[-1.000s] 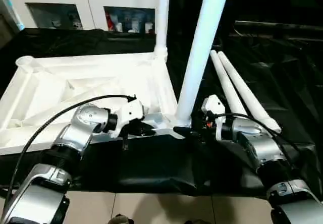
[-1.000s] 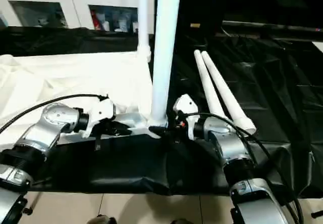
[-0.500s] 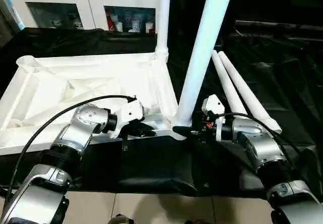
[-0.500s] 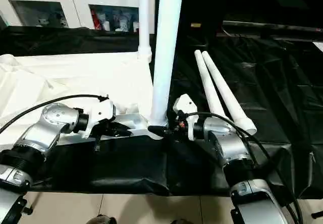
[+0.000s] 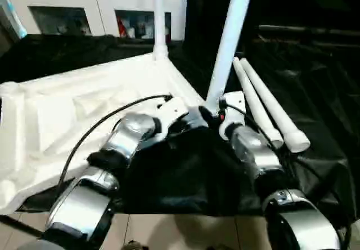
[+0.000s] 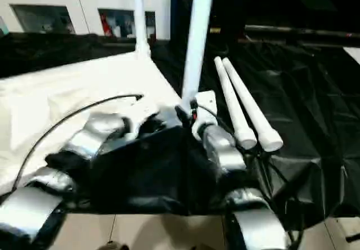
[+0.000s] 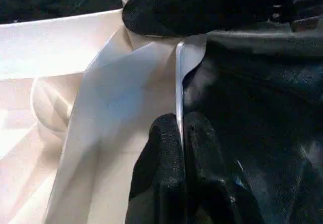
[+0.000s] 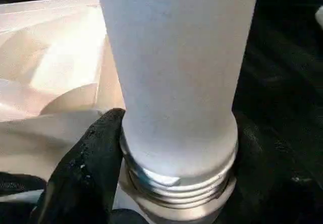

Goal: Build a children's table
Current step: Rotate leg to tighten

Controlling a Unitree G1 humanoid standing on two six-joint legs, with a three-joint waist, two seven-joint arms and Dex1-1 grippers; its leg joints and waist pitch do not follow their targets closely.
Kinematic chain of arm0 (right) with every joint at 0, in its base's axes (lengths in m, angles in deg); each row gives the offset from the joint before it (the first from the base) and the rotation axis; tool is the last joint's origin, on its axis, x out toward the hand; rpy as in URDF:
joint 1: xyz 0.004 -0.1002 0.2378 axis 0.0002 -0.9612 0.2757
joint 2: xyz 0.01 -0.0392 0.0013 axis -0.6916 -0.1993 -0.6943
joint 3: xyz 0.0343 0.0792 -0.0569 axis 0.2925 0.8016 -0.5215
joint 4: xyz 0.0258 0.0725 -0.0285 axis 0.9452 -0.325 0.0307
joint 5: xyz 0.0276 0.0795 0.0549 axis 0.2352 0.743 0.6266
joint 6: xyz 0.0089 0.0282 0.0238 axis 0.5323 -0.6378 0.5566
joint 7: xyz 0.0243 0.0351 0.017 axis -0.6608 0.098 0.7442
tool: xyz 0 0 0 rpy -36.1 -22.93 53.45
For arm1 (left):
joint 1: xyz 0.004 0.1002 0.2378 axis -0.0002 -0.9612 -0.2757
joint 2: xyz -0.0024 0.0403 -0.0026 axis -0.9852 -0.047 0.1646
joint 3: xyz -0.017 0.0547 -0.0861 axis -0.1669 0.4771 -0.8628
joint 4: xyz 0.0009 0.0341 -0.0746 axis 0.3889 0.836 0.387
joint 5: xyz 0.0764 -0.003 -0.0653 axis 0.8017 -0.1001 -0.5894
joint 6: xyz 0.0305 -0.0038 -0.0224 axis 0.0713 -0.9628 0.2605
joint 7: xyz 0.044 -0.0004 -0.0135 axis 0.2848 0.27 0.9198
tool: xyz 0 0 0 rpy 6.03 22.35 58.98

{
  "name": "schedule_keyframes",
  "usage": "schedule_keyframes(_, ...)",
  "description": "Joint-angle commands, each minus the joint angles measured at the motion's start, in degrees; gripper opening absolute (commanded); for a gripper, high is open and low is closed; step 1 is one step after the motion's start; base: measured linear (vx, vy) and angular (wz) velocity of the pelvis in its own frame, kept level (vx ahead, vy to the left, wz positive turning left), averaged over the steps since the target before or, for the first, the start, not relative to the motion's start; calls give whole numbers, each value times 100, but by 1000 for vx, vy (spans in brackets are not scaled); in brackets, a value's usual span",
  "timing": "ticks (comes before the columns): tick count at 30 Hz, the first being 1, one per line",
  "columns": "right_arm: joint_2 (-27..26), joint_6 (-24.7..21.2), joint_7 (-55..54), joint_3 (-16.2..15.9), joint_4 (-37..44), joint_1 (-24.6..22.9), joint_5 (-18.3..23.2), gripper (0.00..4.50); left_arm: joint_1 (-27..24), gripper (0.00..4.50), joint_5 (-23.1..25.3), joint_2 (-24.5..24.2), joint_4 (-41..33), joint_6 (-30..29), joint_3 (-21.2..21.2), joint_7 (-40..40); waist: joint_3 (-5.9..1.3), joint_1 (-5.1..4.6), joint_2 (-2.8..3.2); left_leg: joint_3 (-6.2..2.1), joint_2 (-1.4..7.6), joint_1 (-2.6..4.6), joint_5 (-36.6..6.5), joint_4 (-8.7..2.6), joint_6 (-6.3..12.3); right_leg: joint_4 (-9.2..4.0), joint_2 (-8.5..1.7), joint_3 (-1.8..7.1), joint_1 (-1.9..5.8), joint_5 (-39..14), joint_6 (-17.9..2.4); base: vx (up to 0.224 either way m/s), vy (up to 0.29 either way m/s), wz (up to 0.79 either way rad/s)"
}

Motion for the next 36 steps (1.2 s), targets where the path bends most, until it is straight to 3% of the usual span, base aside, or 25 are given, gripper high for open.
schedule_keyframes(1, -304, -74, 313, -282, -277, -80, -94, 312, 179, 0, -36, 187, 30, 192, -96, 280, -398, 0, 20, -70, 75, 70, -1714, -415, 10, -488, -231, 170, 229, -1554, -1049, 0, 0, 0)
schedule_keyframes(6, -117, 333, 689, -323, -258, -15, -126, 380, 65, 0, -47, -36, -47, 417, -36, -123, -397, -11, 6, -75, 88, 57, -1714, -421, 92, -485, -243, 157, 244, -1598, -1098, 0, 0, 0)
schedule_keyframes(9, 219, 447, 1326, -343, -80, -105, -58, 380, -114, 0, -115, -301, -200, 576, 0, -613, -396, -20, -11, -70, 90, 39, -1660, -413, 151, -480, -239, 157, 262, -1551, -1117, 0, 0, 0)
schedule_keyframes(12, 438, 462, 1833, -367, 106, -187, 22, 380, -274, 0, -240, -463, -387, 657, 1, -1042, -430, -13, -7, -66, 103, 30, -1376, -390, 239, -422, -250, 163, 292, -1108, -1251, 0, 0, 0)
schedule_keyframes(15, 1000, 372, 3066, -508, 582, -365, 180, 380, -639, 0, -475, -890, -837, 882, 94, -2067, -449, 1, 19, -46, 117, 23, -1076, -362, 405, -349, -222, 155, 299, -476, -1487, 0, 0, 0)
schedule_keyframes(19, 1334, 334, 3693, -618, 762, -403, 188, 380, -787, 0, -670, -1073, -1072, 900, 72, -2519, -456, 53, 25, -19, 150, 40, -1058, -340, 481, -291, -214, 138, 300, -219, -1658, 0, 0, 0)
schedule_keyframes(25, 1556, 267, 4194, -743, 809, -374, 116, 380, -851, 0, -622, -1328, -1134, 959, 106, -2819, -445, 120, 12, -20, 157, 64, -1273, -362, 280, -335, -240, 157, 278, -794, -1513, 0, 0, 0)
schedule_keyframes(36, 1478, 119, 4481, -818, 962, -509, 245, 299, -855, 0, -673, -1354, -1226, 914, 54, -2922, -470, 149, 1, -17, 143, 49, -1036, -337, 323, -301, -235, 157, 290, -538, -1508, 0, 0, 0)
